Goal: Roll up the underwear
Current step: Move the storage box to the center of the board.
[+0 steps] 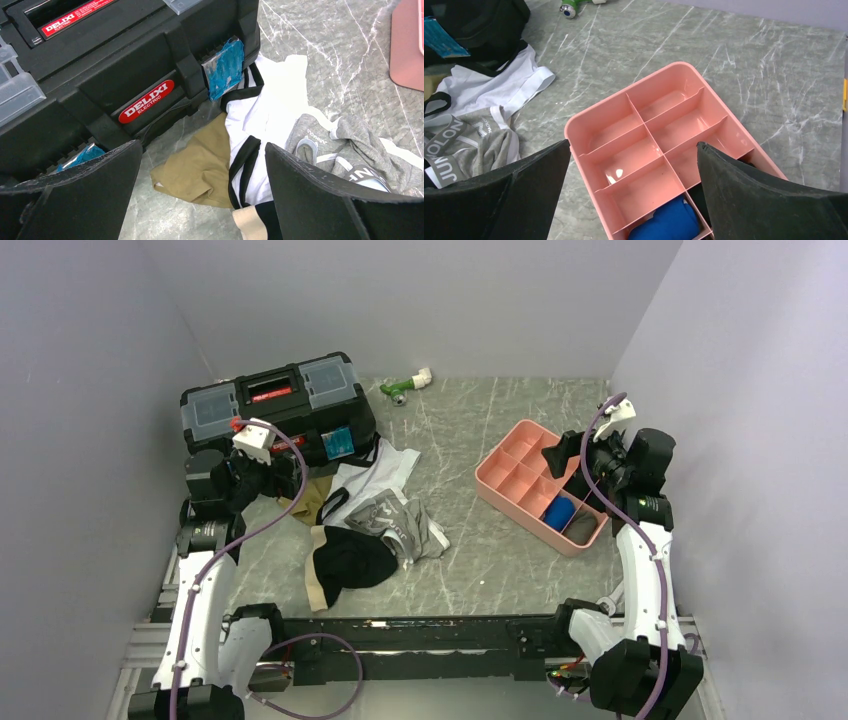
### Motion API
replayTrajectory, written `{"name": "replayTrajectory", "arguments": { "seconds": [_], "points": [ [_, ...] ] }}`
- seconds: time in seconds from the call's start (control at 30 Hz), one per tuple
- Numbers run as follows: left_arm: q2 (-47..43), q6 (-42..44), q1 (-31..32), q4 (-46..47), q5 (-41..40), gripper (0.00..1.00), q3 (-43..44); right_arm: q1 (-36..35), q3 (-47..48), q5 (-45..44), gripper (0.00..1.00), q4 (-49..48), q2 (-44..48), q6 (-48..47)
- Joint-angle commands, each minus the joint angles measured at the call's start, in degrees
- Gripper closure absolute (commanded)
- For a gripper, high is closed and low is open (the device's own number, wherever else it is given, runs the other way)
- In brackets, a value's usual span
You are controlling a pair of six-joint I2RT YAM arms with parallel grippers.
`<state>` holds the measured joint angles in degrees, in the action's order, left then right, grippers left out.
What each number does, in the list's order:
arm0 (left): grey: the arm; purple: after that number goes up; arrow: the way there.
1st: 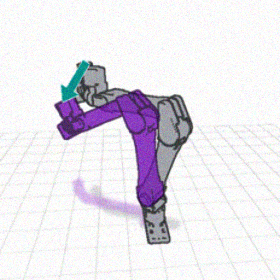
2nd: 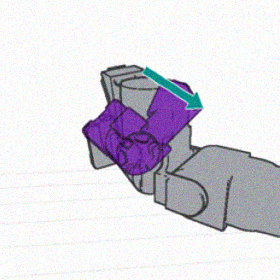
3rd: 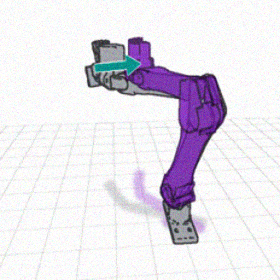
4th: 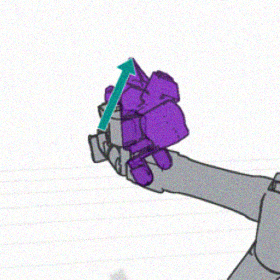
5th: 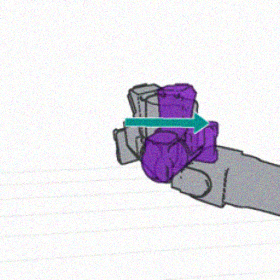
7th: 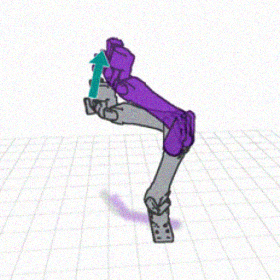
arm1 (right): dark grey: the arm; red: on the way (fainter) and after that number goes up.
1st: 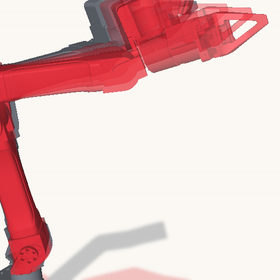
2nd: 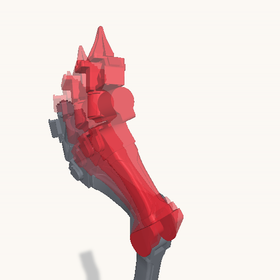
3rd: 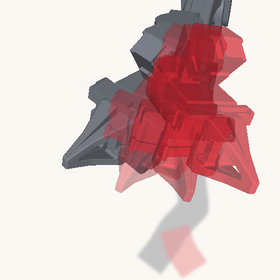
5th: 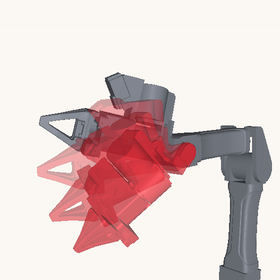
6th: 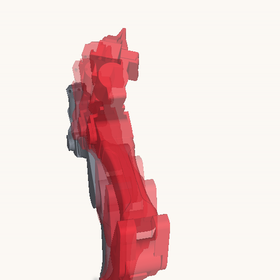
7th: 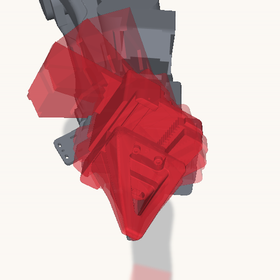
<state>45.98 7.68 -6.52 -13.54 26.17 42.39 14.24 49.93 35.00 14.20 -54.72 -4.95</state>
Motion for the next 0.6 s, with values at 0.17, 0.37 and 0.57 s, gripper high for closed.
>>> {"name": "replayTrajectory", "arguments": {
  "seconds": [0.17, 0.37, 0.57],
  "points": [
    [-0.89, -0.45, -0.75, 1.51, 1.25, 0.01, 0.61, 0.26, 1.70, 1.74, 0.00, 0.75, 0.76, -1.64],
    [-1.30, -1.13, -0.92, 0.42, -0.67, 0.01, 1.91, -0.17, 2.94, 3.65, 0.00, 3.68, 0.46, -5.02],
    [-1.92, 1.17, -1.21, -0.61, 2.34, 0.01, 2.16, -7.81, 5.33, -5.74, 0.00, 16.07, -3.76, -16.80]
  ]
}}
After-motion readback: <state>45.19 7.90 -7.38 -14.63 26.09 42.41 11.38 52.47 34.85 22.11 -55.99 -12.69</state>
